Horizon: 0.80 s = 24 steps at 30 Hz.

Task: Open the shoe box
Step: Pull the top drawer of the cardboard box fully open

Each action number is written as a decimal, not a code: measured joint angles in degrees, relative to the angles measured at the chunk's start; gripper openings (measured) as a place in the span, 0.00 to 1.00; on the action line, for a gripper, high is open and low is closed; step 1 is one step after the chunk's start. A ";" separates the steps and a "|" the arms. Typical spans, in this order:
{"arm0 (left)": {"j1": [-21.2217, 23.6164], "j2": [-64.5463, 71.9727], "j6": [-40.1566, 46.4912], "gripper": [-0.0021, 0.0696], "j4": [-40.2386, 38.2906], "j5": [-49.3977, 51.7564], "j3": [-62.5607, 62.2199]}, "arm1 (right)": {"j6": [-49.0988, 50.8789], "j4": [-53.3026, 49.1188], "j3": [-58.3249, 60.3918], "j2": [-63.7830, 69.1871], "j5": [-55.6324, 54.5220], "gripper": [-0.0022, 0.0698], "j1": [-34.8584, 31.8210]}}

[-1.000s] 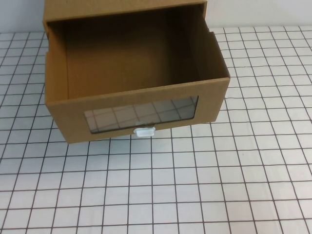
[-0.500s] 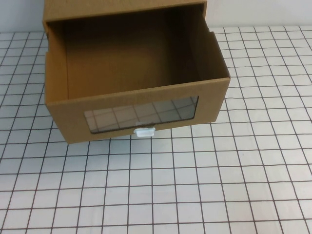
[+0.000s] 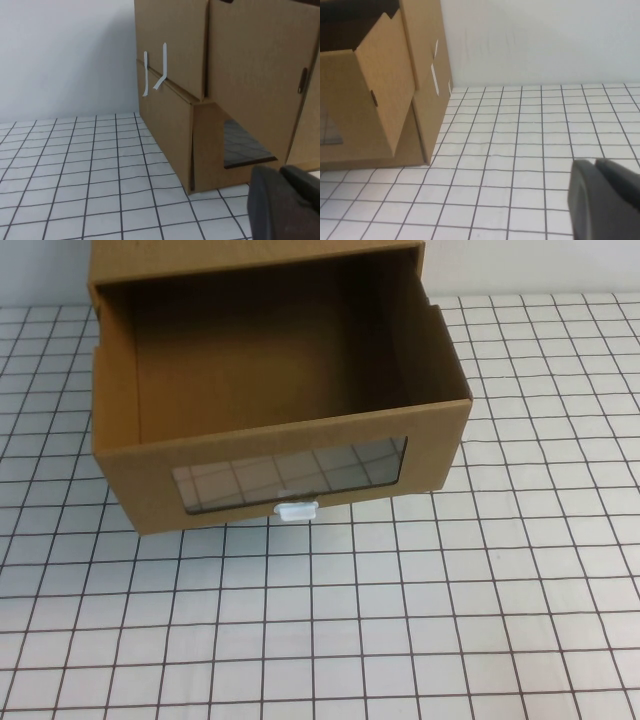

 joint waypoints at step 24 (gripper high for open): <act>0.00 0.00 0.14 0.03 0.00 0.33 0.00 | -0.14 -5.52 12.23 -12.19 9.75 0.01 -8.47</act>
